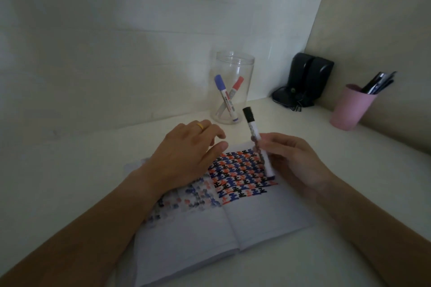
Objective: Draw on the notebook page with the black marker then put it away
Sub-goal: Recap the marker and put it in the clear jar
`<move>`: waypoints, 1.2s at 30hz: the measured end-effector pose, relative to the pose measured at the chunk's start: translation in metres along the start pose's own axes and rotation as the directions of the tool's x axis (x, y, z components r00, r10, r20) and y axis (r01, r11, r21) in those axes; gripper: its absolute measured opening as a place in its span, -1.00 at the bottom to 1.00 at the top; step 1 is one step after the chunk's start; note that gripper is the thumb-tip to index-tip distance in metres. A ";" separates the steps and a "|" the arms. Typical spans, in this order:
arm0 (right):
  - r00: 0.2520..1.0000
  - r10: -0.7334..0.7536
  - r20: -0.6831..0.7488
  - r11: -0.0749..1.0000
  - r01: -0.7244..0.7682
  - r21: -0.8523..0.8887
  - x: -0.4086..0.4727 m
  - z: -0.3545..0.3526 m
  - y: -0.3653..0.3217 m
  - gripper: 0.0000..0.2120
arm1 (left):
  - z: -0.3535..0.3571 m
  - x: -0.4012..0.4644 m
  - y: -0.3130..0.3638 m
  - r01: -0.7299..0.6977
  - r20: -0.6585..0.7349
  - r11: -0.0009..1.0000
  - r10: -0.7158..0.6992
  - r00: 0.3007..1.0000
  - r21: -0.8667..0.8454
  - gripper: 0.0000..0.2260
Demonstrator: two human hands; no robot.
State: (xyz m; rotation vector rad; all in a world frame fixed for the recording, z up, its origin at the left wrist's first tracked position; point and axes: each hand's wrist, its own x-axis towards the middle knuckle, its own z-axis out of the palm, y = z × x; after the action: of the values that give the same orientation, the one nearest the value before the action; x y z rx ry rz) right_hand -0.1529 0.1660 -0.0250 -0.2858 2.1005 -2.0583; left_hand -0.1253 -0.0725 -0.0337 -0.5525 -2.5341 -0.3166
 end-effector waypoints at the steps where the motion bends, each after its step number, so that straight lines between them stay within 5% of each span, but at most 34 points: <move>1: 1.000 -0.007 -0.013 1.000 0.007 0.020 0.004 0.000 -0.005 -0.83 | 0.000 0.000 -0.001 -0.009 0.006 1.000 0.009 1.000 0.012 -0.67; 8: 0.913 -0.360 -0.190 0.929 0.332 -0.165 0.055 0.010 -0.088 -0.35 | 0.000 -0.001 0.000 -0.039 -0.003 0.999 0.039 0.999 0.031 -0.68; 12: 0.762 -0.602 -0.239 0.780 0.498 -0.378 0.104 0.018 -0.135 -0.27 | 0.001 -0.002 0.000 -0.024 -0.010 0.999 0.024 1.000 0.024 -0.70; 18: 0.590 -0.777 -0.219 0.569 0.510 -0.645 0.151 0.033 -0.157 -0.37 | -0.001 -0.003 -0.001 -0.027 -0.019 0.999 0.028 0.999 0.023 -0.70; 25: 0.711 -0.671 -0.210 0.527 0.259 -0.809 0.171 0.039 -0.128 -0.81 | -0.001 -0.003 -0.002 -0.018 -0.016 1.000 0.018 1.000 0.005 -0.69; 36: 0.763 -0.605 -0.228 0.493 0.134 -0.859 0.163 0.038 -0.129 -0.82 | -0.002 -0.004 -0.002 -0.019 -0.007 1.000 0.019 1.000 0.007 -0.69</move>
State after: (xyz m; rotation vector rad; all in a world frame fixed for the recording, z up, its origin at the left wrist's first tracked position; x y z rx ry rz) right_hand -0.2991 0.0840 0.1035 -0.3915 3.5541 -1.1805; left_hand -0.1223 -0.0758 -0.0339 -0.5721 -2.5209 -0.3024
